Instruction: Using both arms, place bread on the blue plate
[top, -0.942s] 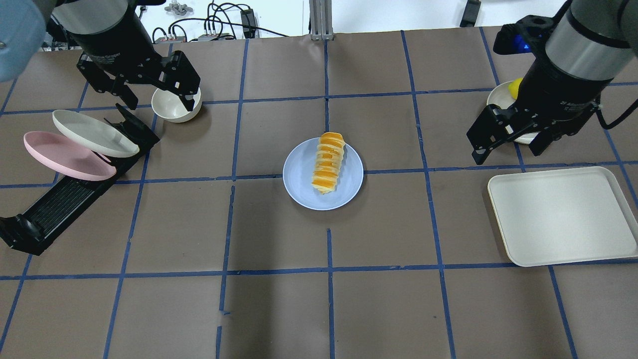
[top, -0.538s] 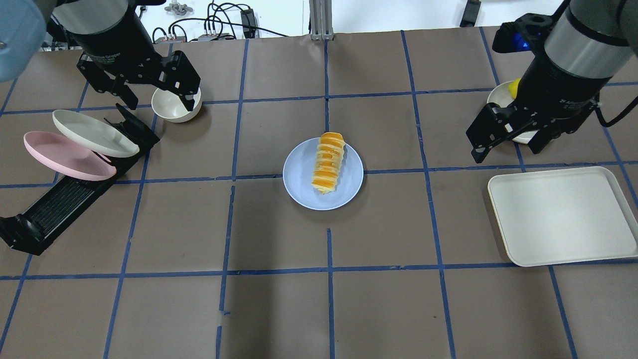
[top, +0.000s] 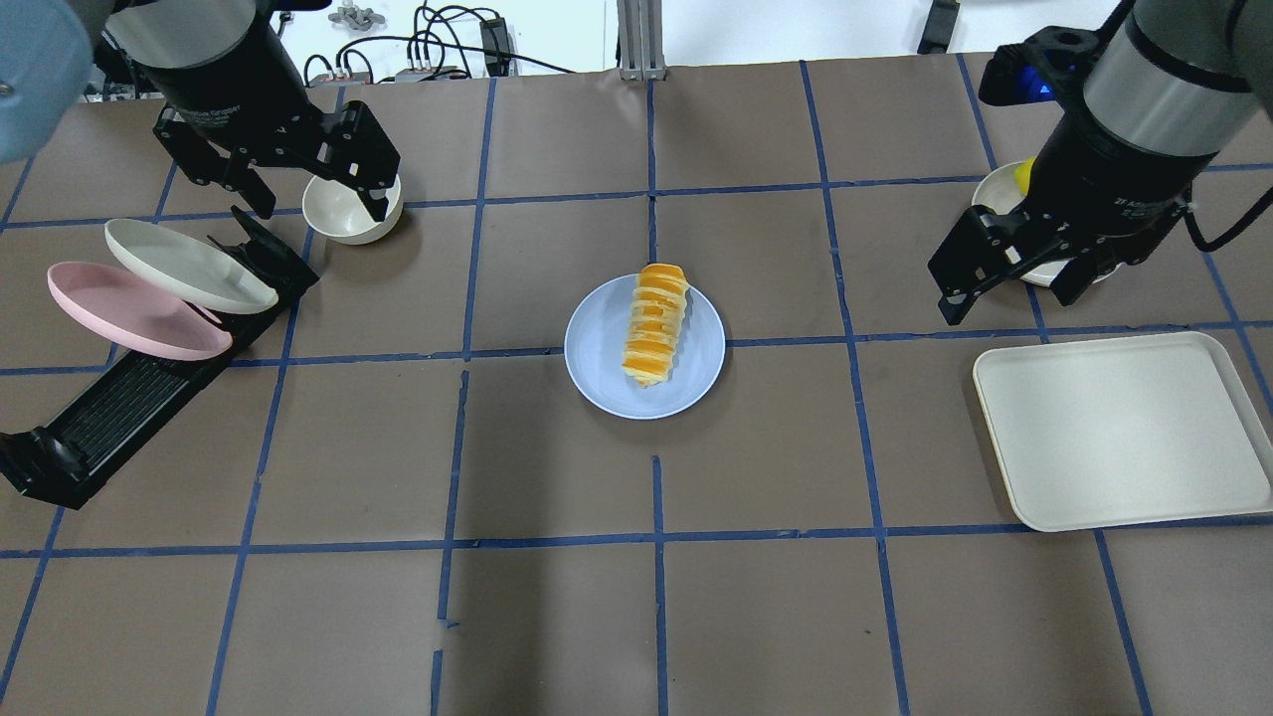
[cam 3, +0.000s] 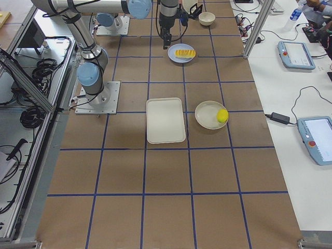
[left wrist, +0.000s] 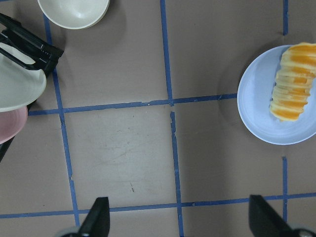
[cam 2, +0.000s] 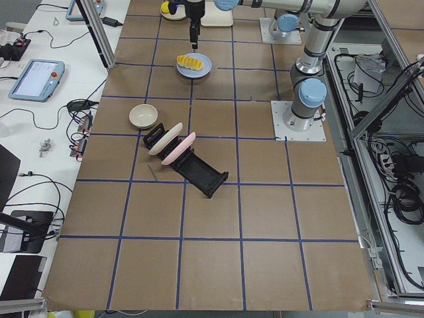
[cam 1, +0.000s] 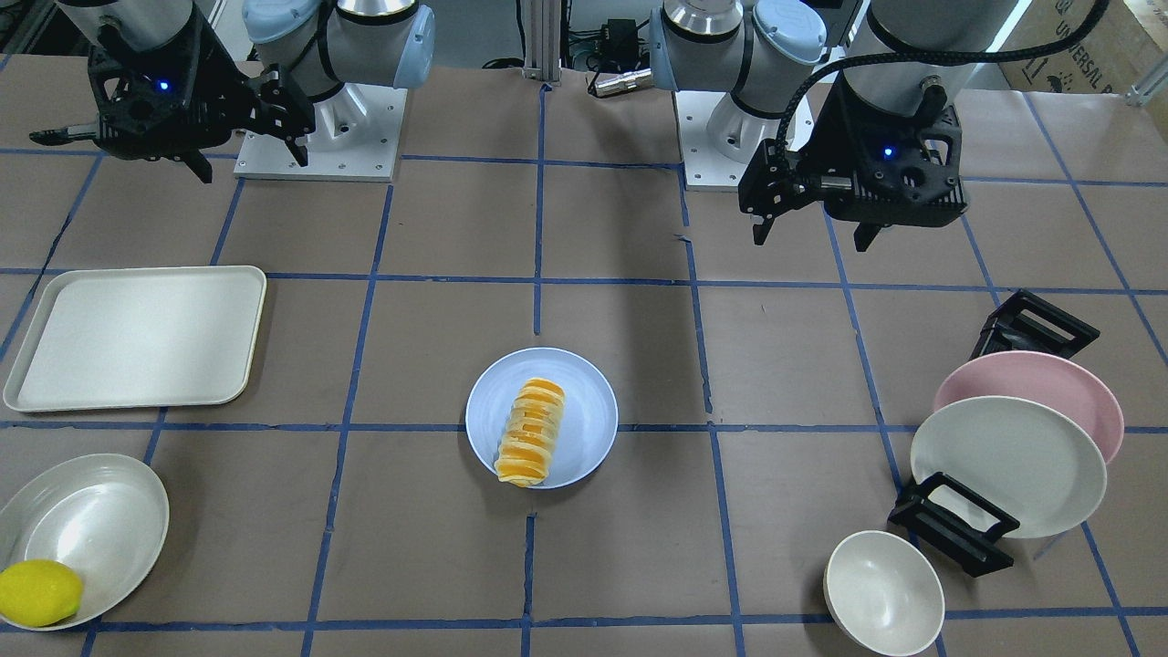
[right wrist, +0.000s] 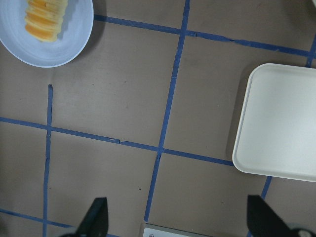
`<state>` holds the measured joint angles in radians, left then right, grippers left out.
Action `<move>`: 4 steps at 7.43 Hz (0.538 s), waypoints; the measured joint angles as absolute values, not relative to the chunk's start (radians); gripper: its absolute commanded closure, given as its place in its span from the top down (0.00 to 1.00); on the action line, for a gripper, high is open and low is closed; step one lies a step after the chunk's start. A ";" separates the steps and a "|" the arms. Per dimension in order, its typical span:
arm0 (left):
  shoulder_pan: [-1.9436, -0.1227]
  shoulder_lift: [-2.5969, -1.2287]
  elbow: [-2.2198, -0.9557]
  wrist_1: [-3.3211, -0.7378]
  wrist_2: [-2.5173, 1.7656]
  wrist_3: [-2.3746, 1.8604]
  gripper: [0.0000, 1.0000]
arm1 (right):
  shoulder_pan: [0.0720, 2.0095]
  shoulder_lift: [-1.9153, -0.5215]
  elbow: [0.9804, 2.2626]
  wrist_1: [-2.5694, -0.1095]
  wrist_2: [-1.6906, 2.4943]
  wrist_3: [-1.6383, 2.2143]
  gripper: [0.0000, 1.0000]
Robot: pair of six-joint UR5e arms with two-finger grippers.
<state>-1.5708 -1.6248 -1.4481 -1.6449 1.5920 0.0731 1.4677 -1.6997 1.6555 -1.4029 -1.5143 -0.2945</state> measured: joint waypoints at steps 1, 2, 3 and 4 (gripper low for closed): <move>-1.571 -1.627 -1.448 -1.645 1.592 0.072 1.00 | 1.468 -1.700 1.658 -1.403 -1.514 -0.295 0.97; -1.571 -1.629 -1.448 -1.645 1.592 0.070 1.00 | 1.469 -1.700 1.660 -1.403 -1.514 -0.295 0.97; -1.571 -1.630 -1.448 -1.644 1.592 0.070 1.00 | 1.469 -1.700 1.662 -1.404 -1.514 -0.295 0.97; -1.571 -1.631 -1.448 -1.644 1.592 0.070 1.00 | 1.470 -1.700 1.664 -1.404 -1.514 -0.295 0.97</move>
